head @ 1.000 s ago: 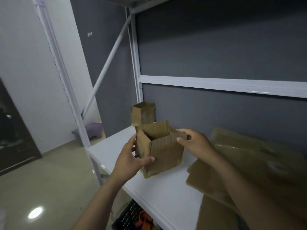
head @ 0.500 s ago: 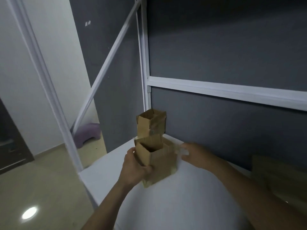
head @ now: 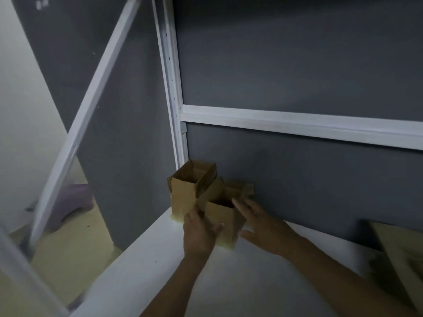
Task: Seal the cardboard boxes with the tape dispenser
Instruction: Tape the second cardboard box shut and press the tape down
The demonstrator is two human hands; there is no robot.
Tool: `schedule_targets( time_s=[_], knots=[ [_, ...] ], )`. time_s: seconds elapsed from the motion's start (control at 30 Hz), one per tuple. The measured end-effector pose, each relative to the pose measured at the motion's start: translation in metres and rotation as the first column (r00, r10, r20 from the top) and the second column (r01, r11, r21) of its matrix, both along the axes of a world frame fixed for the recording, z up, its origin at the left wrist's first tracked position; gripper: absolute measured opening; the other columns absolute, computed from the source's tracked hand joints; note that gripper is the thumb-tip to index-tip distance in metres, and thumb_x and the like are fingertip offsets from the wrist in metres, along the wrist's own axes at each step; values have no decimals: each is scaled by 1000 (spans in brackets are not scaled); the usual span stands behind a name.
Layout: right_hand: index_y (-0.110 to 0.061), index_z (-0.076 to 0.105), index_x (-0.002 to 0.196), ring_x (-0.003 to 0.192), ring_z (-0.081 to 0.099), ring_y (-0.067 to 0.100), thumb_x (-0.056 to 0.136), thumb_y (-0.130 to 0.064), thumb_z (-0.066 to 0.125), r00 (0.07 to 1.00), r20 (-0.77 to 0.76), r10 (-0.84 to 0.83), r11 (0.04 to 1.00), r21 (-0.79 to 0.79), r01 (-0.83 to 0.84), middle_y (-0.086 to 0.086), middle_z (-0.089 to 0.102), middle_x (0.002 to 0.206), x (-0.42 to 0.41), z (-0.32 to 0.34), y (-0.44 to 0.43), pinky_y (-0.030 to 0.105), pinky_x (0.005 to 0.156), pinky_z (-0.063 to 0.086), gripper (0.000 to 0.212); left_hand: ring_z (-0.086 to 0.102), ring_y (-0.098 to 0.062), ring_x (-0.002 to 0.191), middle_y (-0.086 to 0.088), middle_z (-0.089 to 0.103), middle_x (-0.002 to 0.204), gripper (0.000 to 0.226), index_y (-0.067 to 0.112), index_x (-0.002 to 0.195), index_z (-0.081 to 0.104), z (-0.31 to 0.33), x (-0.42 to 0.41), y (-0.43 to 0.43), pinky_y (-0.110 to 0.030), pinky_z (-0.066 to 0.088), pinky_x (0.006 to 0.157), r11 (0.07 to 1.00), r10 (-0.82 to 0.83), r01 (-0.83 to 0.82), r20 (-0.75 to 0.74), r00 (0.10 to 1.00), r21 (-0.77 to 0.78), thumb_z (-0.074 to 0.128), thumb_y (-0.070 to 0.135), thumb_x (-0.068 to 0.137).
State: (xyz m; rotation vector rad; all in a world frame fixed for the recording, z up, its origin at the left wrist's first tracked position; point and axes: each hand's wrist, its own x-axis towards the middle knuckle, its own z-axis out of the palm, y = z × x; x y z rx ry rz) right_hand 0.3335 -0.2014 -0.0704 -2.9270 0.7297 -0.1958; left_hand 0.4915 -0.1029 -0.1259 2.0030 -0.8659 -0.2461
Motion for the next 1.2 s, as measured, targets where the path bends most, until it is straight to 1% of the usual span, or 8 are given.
schedule_targets(
  time_s=[0.17,0.3,0.47,0.57,0.67,0.83,0.97,1.2],
  knots=[
    [-40,27,147,132,43,39,79,-46,70,988,-58,145,919,-362,-156,11,20,158,31,-25,-4,47,96,47,81,42,-33,124,-17,38,142,85,11,140,34,-6,37,8,-38,42,96,992,102,-74,299,949,-106,76,51,76],
    [-30,36,144,123,53,36,70,-16,82,996,12,86,933,-351,-77,14,20,156,47,-38,-15,39,80,58,87,35,-40,135,-20,21,154,114,20,150,11,-11,75,5,-56,39,106,998,7,10,262,965,-62,81,55,68],
    [-34,26,144,104,65,31,51,-4,89,999,6,-42,921,-388,41,11,12,156,66,-45,-29,31,57,58,116,52,-58,114,-37,27,144,118,6,154,-1,-38,103,-12,-61,53,77,985,-169,145,410,896,89,41,80,72],
    [-33,0,149,115,58,34,63,-6,83,997,-21,-76,926,-372,63,16,-17,157,83,-46,-26,35,63,58,123,45,-58,122,-38,24,147,129,9,151,-15,-35,104,-14,-63,50,83,975,-220,176,490,843,135,55,78,69],
    [-35,-9,149,139,26,37,91,-4,53,990,-124,-66,944,-329,22,12,-40,147,95,-43,-15,40,89,51,90,21,-51,141,-31,2,156,136,23,141,-36,-31,106,-10,-60,39,104,968,-249,195,498,831,158,72,63,70],
    [-40,10,150,132,34,42,92,-4,50,986,-86,-144,943,-313,110,18,-30,152,94,-37,-7,46,89,50,79,46,-57,122,-39,26,147,133,1,150,2,-35,114,-8,-63,50,84,959,-282,233,449,848,163,81,59,61],
    [-27,39,146,95,62,41,87,-21,53,980,-17,-198,932,-313,183,24,26,153,76,-29,-6,47,70,56,61,42,-57,126,-38,33,144,96,2,144,19,-20,107,-5,-64,44,91,960,-277,206,518,810,191,51,64,79],
    [-18,50,136,130,41,29,98,-27,43,958,-56,-282,906,-345,246,12,39,147,-4,17,12,34,103,35,41,51,-31,119,-16,51,135,55,7,136,46,45,47,8,-43,45,100,934,-323,215,417,850,284,59,37,92]
  ],
)
